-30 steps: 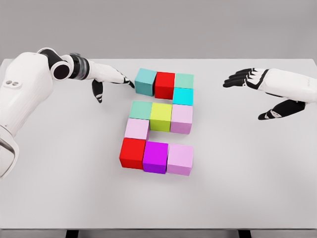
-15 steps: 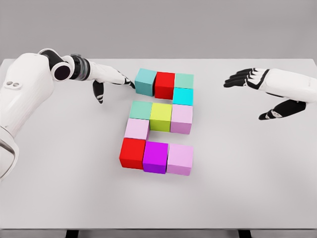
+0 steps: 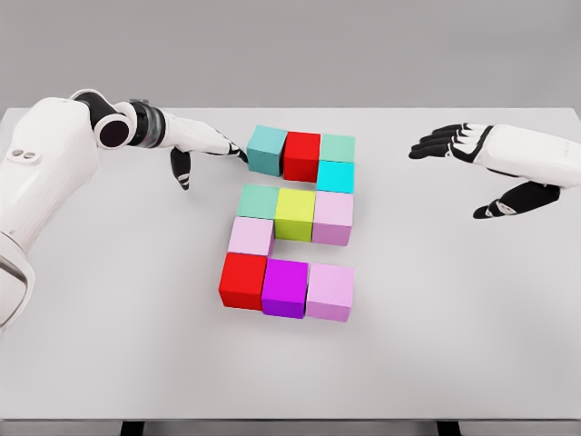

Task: Assemble the squares on the desktop into the number 2

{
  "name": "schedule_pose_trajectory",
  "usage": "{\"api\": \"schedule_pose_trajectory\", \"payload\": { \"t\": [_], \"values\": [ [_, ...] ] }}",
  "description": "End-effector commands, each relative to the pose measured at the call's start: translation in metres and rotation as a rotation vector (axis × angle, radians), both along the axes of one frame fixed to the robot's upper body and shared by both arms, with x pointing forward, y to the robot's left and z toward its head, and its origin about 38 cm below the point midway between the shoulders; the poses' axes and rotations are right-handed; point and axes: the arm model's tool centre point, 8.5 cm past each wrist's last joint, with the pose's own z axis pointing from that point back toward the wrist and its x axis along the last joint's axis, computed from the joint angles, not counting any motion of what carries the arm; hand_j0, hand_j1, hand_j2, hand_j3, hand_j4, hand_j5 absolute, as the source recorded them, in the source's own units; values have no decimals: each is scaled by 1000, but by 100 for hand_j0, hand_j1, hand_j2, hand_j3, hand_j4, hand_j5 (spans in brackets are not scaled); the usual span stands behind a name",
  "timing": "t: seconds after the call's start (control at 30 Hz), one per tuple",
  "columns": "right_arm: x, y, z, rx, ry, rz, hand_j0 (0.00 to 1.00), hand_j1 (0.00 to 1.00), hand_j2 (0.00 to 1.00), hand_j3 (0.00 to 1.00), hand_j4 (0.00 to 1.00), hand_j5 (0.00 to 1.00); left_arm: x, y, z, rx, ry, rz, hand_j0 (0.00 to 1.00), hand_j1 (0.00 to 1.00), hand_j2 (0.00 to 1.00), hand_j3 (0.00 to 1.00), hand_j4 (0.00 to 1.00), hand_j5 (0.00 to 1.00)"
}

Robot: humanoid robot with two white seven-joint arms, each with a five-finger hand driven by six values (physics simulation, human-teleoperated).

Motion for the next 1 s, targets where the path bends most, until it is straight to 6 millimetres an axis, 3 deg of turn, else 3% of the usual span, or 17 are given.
{"api": "schedule_pose_trajectory", "payload": {
  "t": [0.0,0.4,0.5,0.53,0.67,0.77,0.8,0.9,0.97],
  "values": [
    [-1,1,2,6,0,4,100,100,100,100,100,100,0,0,1,-7,-1,3,100,100,100,100,100,100],
    [-4,7,6,7,-14,24,100,100,100,100,100,100,-1,-5,2,-20,-4,-9,100,100,100,100,100,100],
    [-4,7,6,7,-14,24,100,100,100,100,100,100,-1,5,4,-17,-7,6,100,100,100,100,100,100],
    [-4,7,6,7,-14,24,100,100,100,100,100,100,-1,22,9,-27,-13,29,100,100,100,100,100,100],
    [-4,8,5,6,-12,26,100,100,100,100,100,100,-8,59,45,-174,-49,57,100,100,100,100,100,100],
    [-8,13,2,-6,-8,45,100,100,100,100,100,100,-39,96,78,-442,-35,62,100,100,100,100,100,100],
    [-10,15,0,-18,-3,53,100,100,100,100,100,100,-62,105,87,-546,-6,36,100,100,100,100,100,100],
    [-11,15,-1,-31,2,56,100,100,100,100,100,100,-114,132,98,-710,80,27,100,100,100,100,100,100],
    [-18,15,-11,-83,19,66,100,100,100,100,100,100,-133,143,95,-738,121,38,100,100,100,100,100,100]
  ]
}}
